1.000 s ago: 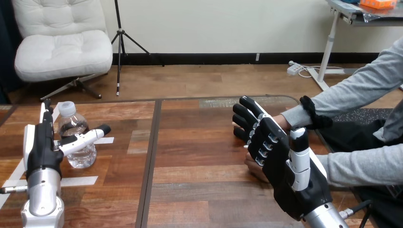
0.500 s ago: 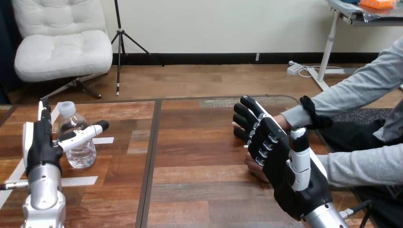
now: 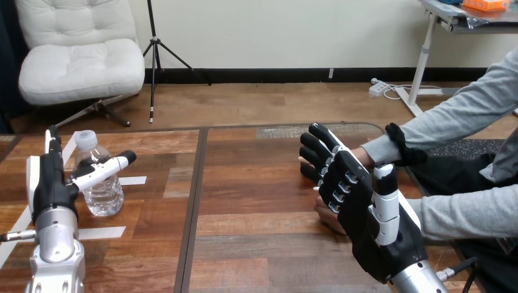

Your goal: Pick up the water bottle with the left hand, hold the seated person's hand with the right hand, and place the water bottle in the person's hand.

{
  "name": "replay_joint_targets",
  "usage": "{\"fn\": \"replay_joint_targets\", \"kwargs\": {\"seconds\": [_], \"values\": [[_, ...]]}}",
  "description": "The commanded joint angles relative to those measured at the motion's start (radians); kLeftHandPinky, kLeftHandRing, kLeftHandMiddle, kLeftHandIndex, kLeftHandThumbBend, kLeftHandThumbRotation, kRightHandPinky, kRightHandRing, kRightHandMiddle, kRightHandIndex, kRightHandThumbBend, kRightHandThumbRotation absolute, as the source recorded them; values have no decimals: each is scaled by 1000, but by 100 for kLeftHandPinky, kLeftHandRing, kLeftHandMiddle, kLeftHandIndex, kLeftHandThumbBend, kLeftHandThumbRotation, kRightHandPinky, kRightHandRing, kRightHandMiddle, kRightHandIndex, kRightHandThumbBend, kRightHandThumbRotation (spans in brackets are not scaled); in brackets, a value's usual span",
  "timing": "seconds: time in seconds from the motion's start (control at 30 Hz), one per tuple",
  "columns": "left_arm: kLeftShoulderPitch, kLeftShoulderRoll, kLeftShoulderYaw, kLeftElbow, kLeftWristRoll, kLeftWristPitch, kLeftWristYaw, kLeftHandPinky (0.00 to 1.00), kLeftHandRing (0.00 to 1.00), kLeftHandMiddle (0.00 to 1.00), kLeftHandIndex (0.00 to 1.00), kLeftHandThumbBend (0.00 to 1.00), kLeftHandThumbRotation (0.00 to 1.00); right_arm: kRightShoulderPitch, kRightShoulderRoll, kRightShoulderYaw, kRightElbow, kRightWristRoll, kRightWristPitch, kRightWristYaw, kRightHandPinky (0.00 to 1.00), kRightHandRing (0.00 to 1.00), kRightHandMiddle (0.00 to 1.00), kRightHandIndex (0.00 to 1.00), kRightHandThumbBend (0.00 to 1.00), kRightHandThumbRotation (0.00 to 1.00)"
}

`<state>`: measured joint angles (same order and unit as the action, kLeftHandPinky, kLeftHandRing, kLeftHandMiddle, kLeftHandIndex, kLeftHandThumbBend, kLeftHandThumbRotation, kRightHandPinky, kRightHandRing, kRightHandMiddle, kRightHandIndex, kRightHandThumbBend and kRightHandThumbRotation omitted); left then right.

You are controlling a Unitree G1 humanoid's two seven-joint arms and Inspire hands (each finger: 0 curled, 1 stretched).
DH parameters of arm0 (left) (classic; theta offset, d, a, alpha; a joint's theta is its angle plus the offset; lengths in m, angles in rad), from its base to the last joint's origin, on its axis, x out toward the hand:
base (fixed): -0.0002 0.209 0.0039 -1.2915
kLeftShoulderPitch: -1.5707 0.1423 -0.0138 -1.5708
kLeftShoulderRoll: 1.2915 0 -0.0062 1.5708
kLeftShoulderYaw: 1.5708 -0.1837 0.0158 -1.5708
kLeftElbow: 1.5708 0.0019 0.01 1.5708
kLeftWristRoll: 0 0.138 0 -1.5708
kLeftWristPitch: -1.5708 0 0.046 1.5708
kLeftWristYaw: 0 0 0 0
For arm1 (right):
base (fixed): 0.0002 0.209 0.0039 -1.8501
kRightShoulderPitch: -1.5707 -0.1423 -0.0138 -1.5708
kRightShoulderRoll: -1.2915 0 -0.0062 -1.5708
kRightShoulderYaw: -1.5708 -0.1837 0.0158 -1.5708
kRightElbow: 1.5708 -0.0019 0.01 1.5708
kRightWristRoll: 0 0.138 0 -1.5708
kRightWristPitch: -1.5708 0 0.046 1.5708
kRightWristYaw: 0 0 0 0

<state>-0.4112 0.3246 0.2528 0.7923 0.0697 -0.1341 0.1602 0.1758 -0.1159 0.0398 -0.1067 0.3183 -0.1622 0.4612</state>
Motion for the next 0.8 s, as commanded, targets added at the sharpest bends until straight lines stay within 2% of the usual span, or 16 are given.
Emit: {"fn": "replay_joint_targets", "kwargs": {"seconds": [0.0, 0.4, 0.77], "values": [[-99, 38, 0, 19, -8, 4, 6, 100, 100, 100, 100, 93, 15, -52, 6, -7, -45, 19, -5, 0, 100, 98, 96, 96, 100, 100], [-137, 44, -10, 61, -9, 28, 0, 100, 100, 100, 100, 91, 15, -52, 8, -6, -44, 16, -9, -2, 100, 98, 96, 95, 100, 100], [-168, 50, -21, 70, -11, 92, -21, 100, 100, 100, 100, 89, 16, -47, 4, -7, -60, 21, 1, -2, 99, 98, 96, 96, 100, 100]]}}
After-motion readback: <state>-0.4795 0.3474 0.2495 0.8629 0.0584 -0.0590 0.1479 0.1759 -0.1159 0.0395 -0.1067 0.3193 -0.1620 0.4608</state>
